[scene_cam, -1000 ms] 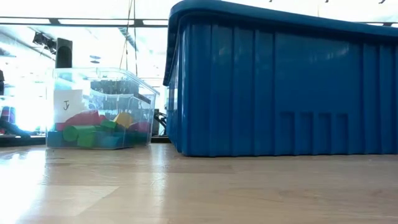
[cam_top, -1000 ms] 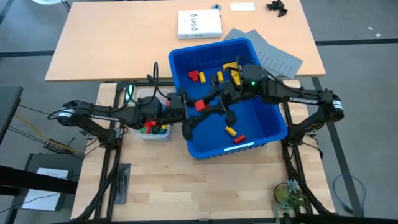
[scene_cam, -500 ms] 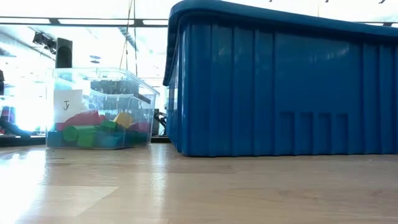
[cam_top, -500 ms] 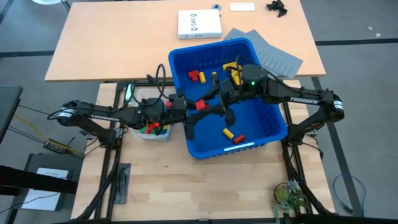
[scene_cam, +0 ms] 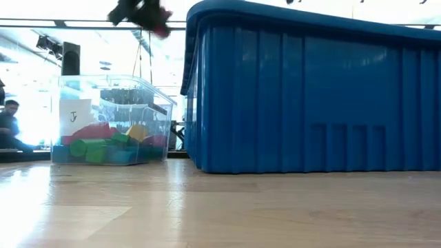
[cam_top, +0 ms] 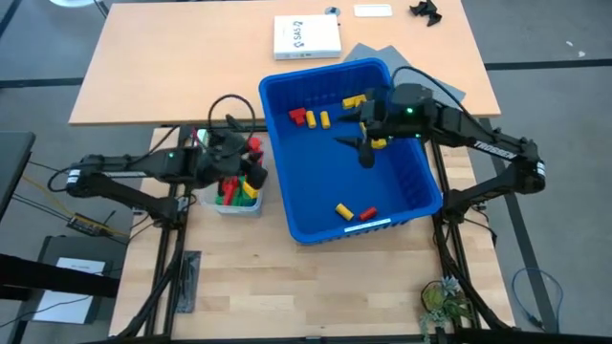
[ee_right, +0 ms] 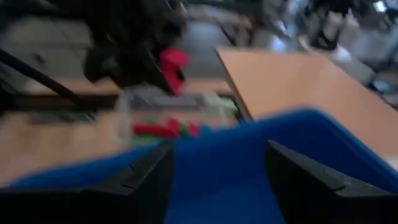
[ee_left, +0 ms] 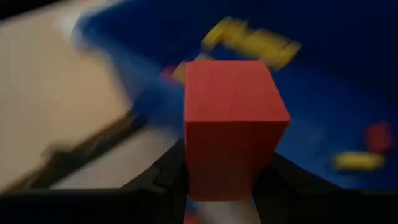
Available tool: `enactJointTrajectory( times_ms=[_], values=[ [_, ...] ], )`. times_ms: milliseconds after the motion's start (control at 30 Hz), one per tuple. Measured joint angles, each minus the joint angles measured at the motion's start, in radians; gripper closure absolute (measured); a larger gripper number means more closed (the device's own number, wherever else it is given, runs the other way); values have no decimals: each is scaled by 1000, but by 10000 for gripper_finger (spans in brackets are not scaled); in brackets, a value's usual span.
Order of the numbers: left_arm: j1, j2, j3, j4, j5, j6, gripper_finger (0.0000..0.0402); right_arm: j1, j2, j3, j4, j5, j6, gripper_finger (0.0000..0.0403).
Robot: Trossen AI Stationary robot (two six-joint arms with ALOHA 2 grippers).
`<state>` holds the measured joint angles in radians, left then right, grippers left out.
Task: Sort blocks
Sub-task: Put the red block into the transparent bin
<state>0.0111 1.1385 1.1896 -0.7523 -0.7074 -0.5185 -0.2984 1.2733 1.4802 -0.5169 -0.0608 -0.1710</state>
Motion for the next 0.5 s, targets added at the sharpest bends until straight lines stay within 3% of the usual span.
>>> enactJointTrajectory(
  times_ms=[133, 267, 500],
  values=[
    [70, 11, 0, -271, 15, -162, 261, -47, 31, -2, -47, 27, -19, 164],
    [129, 44, 0, -371, 53, -222, 257, -75, 79, -1, -51, 27, -18, 168],
    [184, 70, -1, -360, 118, -186, 141, -108, 186, -1, -66, 34, -6, 158]
  ],
)
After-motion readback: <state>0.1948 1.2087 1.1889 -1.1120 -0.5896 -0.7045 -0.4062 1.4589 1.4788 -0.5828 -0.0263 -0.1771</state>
